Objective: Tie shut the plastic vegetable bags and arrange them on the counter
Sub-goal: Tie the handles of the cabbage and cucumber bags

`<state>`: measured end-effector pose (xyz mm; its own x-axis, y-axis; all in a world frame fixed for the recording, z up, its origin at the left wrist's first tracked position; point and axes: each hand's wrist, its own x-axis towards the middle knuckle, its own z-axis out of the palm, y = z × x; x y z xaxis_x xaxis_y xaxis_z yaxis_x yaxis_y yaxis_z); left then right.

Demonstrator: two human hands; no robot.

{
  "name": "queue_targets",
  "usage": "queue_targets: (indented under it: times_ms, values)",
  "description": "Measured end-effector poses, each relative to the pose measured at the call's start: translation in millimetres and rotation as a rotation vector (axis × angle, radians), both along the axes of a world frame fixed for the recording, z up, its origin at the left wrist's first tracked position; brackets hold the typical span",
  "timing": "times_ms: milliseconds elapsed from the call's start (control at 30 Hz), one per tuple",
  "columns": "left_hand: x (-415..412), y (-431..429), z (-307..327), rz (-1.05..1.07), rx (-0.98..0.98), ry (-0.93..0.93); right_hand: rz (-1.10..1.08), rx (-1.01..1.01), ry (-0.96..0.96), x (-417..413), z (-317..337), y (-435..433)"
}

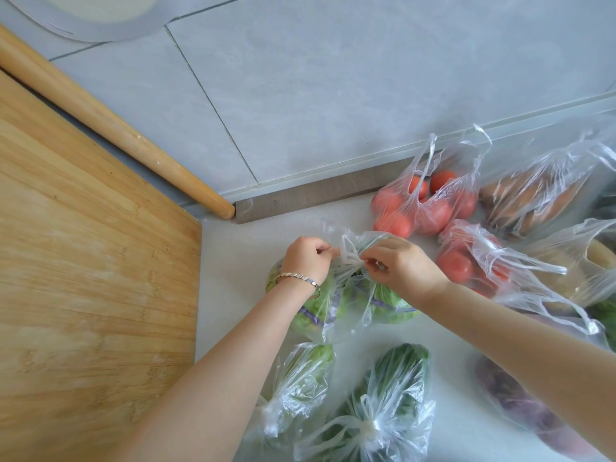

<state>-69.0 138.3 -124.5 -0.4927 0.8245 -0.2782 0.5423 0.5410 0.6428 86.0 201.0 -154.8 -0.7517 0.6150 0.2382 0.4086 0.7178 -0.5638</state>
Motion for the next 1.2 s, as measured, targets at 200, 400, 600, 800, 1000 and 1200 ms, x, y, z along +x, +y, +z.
queue_targets:
  times_ms: [200, 400, 600, 800, 1000, 1200]
  values:
    - [9, -5, 5, -0.185, -0.039, -0.133, -0.133, -0.200, 0.067, -4, 5, -2]
    - [14, 1, 1, -0.205, -0.001, -0.129, -0.210, -0.348, -0.004, -6, 9, -1]
    - [14, 2, -3, -0.251, -0.001, -0.028, -0.137, -0.320, -0.121, -6, 12, 4]
    - [18, -1, -6, -0.284, 0.047, 0.028, -0.072, -0.217, -0.219, -8, 10, 4]
    - [24, 0, -11, -0.207, 0.126, 0.075, 0.007, -0.134, -0.068, 1, 3, 1]
    - [20, 2, -1, -0.053, 0.086, -0.242, -0.139, -0.221, 0.068, -1, 0, -6]
